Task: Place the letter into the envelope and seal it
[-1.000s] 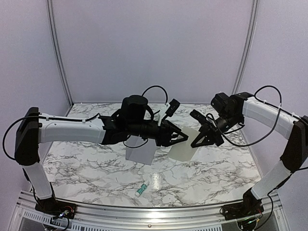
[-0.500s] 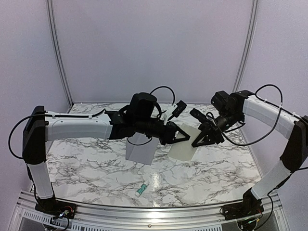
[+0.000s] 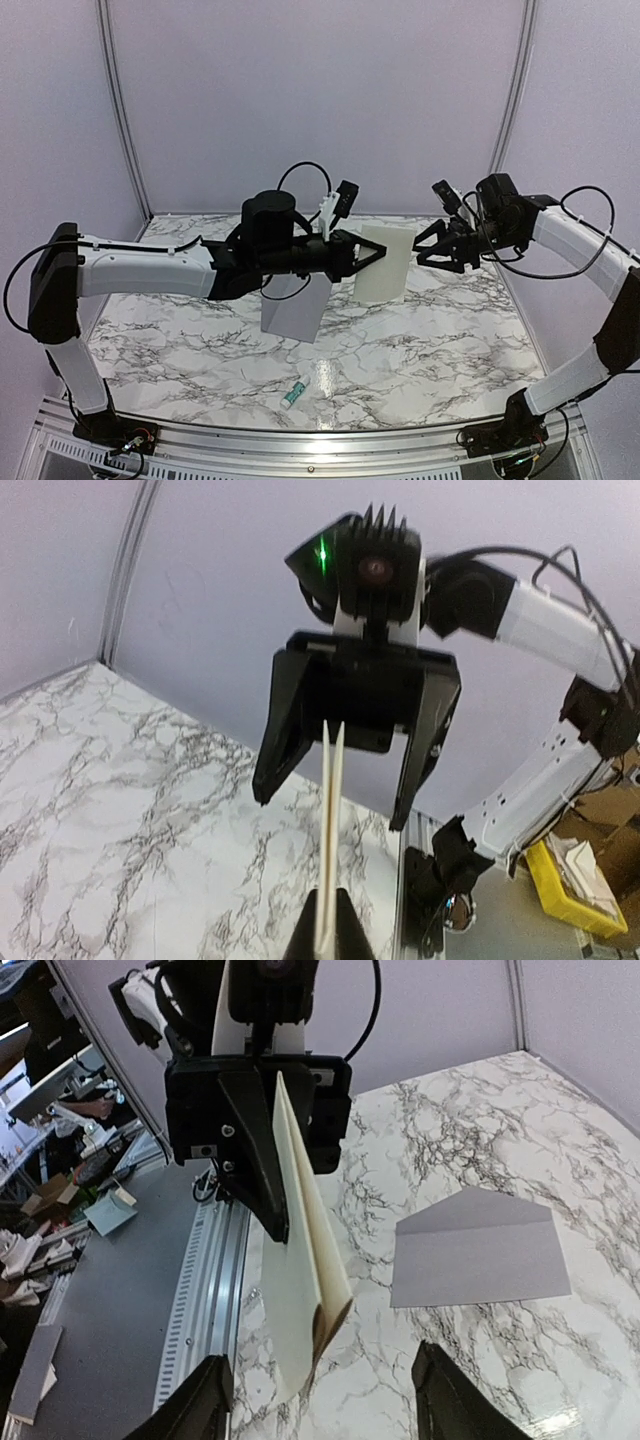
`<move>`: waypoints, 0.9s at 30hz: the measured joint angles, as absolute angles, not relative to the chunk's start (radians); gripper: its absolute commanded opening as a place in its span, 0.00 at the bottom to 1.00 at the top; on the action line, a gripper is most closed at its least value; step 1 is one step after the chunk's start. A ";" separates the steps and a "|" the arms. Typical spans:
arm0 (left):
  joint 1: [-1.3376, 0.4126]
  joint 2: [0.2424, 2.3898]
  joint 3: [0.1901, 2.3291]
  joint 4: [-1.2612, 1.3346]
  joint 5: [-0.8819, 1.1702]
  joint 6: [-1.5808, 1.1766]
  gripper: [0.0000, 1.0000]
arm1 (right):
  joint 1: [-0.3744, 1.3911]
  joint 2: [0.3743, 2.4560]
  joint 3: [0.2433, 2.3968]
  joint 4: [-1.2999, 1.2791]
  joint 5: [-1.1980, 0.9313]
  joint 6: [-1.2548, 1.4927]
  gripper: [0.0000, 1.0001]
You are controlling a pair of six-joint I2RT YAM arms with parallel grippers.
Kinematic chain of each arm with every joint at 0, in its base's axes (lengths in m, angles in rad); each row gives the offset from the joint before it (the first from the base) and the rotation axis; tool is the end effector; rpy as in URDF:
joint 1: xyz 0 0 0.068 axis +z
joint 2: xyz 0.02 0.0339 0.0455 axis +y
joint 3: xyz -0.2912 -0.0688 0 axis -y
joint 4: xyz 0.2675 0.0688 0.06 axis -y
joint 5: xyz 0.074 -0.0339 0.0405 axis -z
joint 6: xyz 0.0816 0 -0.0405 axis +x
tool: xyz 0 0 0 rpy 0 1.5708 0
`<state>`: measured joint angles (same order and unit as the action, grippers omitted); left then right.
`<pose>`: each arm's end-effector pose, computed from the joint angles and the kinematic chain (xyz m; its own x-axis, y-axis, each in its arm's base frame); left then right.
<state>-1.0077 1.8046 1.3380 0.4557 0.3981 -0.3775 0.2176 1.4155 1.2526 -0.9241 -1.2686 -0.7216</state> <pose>0.2415 -0.4419 0.3284 -0.3690 -0.0520 -0.9280 0.9148 0.1561 -0.3725 0.2706 0.1396 0.3300 -0.3200 -0.2721 -0.9075 -0.9447 0.0199 0.3272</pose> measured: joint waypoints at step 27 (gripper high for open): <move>-1.007 1.834 1.293 0.844 0.334 -0.577 0.00 | 0.323 1.382 1.163 -0.399 -1.342 -0.210 0.43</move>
<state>-1.0069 1.8343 1.2934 0.8444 0.3340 -0.5770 0.3229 1.3819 1.1633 -0.3992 -1.3422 -0.2096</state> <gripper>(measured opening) 0.004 0.463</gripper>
